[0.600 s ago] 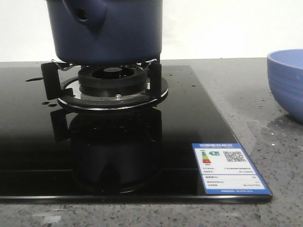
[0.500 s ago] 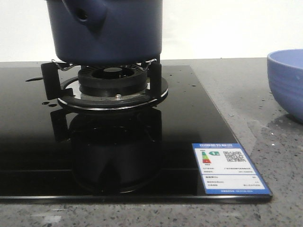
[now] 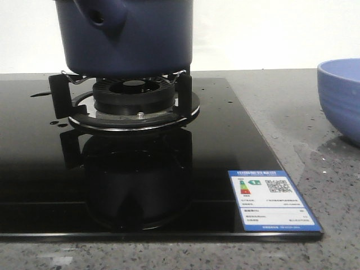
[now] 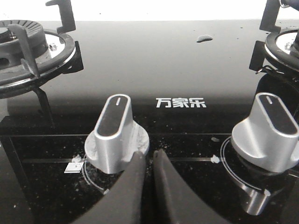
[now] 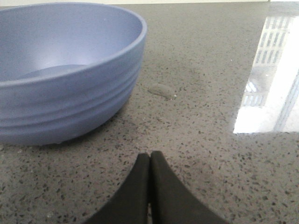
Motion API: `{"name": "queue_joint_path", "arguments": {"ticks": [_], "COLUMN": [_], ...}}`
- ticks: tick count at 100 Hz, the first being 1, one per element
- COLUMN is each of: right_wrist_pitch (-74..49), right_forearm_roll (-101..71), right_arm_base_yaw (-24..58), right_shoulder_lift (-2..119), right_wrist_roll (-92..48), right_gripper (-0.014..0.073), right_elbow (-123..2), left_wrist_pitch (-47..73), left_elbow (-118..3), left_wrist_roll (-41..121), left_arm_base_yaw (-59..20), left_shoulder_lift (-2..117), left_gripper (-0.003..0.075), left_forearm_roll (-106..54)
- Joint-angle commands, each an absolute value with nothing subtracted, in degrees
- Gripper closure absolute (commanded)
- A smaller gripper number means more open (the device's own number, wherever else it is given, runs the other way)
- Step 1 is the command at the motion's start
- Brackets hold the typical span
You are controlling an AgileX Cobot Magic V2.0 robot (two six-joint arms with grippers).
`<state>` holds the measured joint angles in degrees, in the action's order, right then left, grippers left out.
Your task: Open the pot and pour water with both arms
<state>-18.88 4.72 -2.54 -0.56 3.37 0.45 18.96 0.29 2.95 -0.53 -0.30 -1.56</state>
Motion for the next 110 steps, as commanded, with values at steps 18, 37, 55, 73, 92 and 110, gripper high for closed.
{"name": "queue_joint_path", "arguments": {"ticks": [18, 37, 55, 73, 92, 110], "right_wrist_pitch": [-17.9, -3.9, 6.8, 2.9, 0.9, -1.9], "right_forearm_roll": [5.0, -5.2, -27.4, -37.7, -39.4, -40.6], "right_arm_base_yaw": [-2.9, -2.9, -2.9, -2.9, -2.9, -2.9], "right_shoulder_lift": [-1.5, -1.5, -1.5, -1.5, -1.5, -1.5], "right_wrist_roll": [3.3, 3.7, 3.7, 3.7, 3.7, 3.7], "right_gripper": [0.0657, 0.0657, 0.0657, 0.0657, 0.0657, 0.0657], "right_elbow": [1.8, 1.8, 1.8, 1.8, 1.7, -1.4], "left_wrist_pitch": [16.2, 14.8, 13.0, -1.9, -10.0, -9.7], "left_elbow": [1.9, 1.9, 1.9, 1.9, 1.7, 1.5], "left_wrist_roll": [2.5, 2.8, 2.8, 2.8, 2.5, 2.5], "left_arm_base_yaw": [-0.5, -0.5, -0.5, -0.5, -0.5, -0.6], "left_shoulder_lift": [-1.8, -1.8, -1.8, -1.8, -1.8, -1.8], "left_gripper": [0.0741, 0.0741, 0.0741, 0.0741, 0.0741, 0.0741], "left_forearm_roll": [-2.2, 4.6, 4.4, -12.8, -33.6, -51.3]}}
